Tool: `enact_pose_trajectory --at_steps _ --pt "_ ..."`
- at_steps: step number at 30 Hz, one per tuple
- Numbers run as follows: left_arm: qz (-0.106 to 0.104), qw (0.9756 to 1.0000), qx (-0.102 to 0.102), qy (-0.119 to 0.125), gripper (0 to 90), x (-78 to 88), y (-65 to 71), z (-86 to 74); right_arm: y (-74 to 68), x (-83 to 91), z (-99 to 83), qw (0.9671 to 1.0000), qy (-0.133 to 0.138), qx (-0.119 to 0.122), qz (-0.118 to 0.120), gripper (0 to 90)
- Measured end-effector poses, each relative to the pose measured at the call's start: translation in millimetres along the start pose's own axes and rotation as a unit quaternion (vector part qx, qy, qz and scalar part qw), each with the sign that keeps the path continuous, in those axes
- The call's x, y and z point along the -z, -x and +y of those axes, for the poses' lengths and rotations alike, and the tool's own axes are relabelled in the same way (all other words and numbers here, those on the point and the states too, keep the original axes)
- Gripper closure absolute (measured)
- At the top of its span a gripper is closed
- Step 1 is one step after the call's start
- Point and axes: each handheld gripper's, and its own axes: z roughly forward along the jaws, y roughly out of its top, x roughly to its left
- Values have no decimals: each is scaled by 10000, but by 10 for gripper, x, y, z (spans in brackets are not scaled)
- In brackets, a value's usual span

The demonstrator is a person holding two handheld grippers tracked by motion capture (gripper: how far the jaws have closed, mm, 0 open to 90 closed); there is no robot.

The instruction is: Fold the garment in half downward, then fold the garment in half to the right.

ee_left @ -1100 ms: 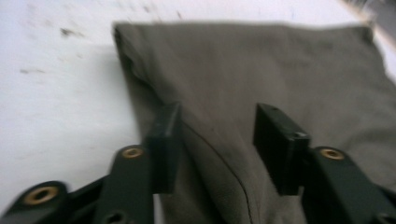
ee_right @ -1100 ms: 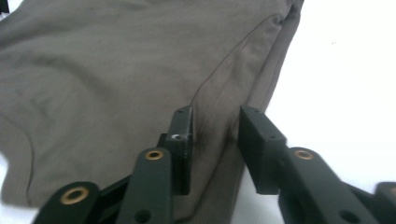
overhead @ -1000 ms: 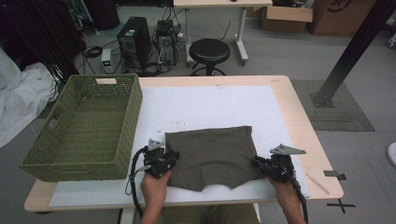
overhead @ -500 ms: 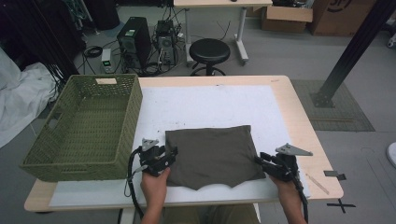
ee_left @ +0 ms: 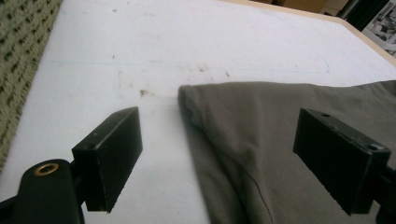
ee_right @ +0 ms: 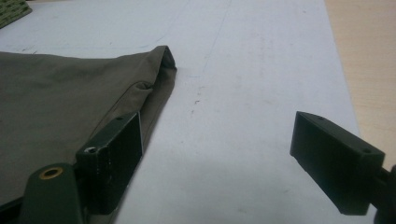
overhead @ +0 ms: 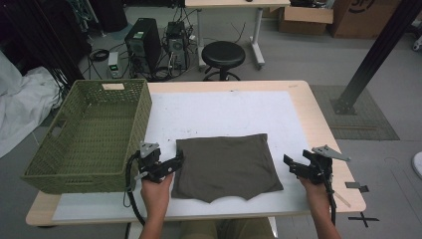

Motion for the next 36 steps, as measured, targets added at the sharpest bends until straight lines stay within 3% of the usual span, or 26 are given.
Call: enact_pose_trajectory --at_steps 5,17,24,29,33,36 --pt "76 10000 -42 12 161 36 30 11 -15 49 32 9999 117 -14 -16 157" --pt "89 9994 -164 -295 161 90 142 -109 -77 168 78 9995 280 61 108 156" --pt "-1 9988 -98 -483 162 125 198 -298 -104 195 58 9994 262 106 180 156" --pt "-59 9975 -161 -685 172 168 273 -463 -124 201 35 9993 243 155 246 157" --pt "-176 9964 -6 -829 221 206 330 -584 -140 203 24 9992 231 169 286 158" --pt "-80 9969 -34 -788 326 235 360 -662 -147 208 23 9991 229 188 306 159"
